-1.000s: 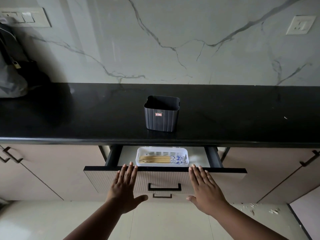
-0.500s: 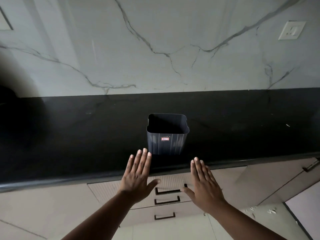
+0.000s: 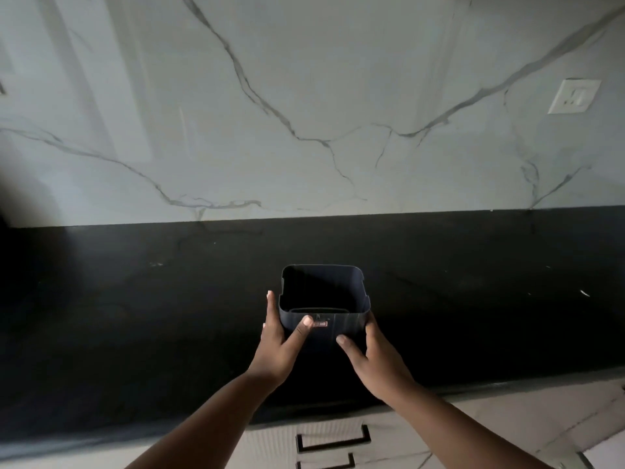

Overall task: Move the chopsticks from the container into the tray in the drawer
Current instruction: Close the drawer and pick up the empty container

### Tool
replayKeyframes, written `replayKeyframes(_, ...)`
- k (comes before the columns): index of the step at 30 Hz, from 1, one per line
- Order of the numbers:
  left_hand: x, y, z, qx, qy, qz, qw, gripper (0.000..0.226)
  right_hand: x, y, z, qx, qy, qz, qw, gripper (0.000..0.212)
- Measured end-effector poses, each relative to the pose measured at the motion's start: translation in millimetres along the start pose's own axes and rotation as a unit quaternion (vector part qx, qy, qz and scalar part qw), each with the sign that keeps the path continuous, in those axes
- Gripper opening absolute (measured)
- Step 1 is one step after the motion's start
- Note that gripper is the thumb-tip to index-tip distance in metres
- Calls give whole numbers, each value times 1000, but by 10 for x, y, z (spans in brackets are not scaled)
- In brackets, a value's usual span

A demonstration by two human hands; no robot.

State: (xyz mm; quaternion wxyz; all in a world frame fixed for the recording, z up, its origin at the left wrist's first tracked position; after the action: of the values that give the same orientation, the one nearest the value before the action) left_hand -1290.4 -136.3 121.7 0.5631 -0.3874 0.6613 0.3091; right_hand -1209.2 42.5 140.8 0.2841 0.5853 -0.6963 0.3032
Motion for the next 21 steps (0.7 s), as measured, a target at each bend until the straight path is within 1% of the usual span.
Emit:
replayKeyframes(2,-39,170,9,-1,-109,11,994,117,-40,220,-33,13,10,-8,1000,75)
replayKeyframes(3,-59,269,-5,-11,-132,11,991,109,-63,345,-58,21,13,-8,1000,75)
replayKeyframes(6,-139,583,-43,-42,-145,7,989,65,-120,727,-152,52,18,-11,998,74)
replayKeyframes(7,-157,668,-49,-44,-156,2,987,59,-131,835,-185,62,14,-12,998,74)
replayKeyframes(13,-236,1072,-77,-87,-130,-56,986,50,-217,1387,-435,114,-25,-28,993,70)
replayKeyframes(16,-240,1083,-98,-96,-112,-77,986,47,-282,1465,-472,163,-19,-34,986,78)
replayKeyframes(17,-247,1070,-111,-91,-102,-81,987,52,-309,1468,-504,175,-9,-35,984,84)
replayKeyframes(18,-258,1060,-128,-86,-91,-81,989,61,-336,1468,-552,178,-3,-37,983,91)
replayKeyframes(20,-298,1040,-220,-93,-46,-81,991,82,-385,1468,-670,168,-3,-40,985,100)
replayKeyframes(21,-333,1027,-273,-99,-30,-84,991,86,-404,1476,-730,156,-8,-47,987,102)
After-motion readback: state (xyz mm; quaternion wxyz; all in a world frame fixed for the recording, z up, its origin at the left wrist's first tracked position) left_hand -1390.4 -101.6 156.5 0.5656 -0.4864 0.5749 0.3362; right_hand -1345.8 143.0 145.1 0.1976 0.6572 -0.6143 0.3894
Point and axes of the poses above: each hand's wrist, its own y-axis towards the middle knuckle, its own z-axis out of the palm, x = y × z, the point moved 5 cm from there along y, towards the middle knuckle, and after that the axes turned 11 degrees about x, right-handed, at the moved point
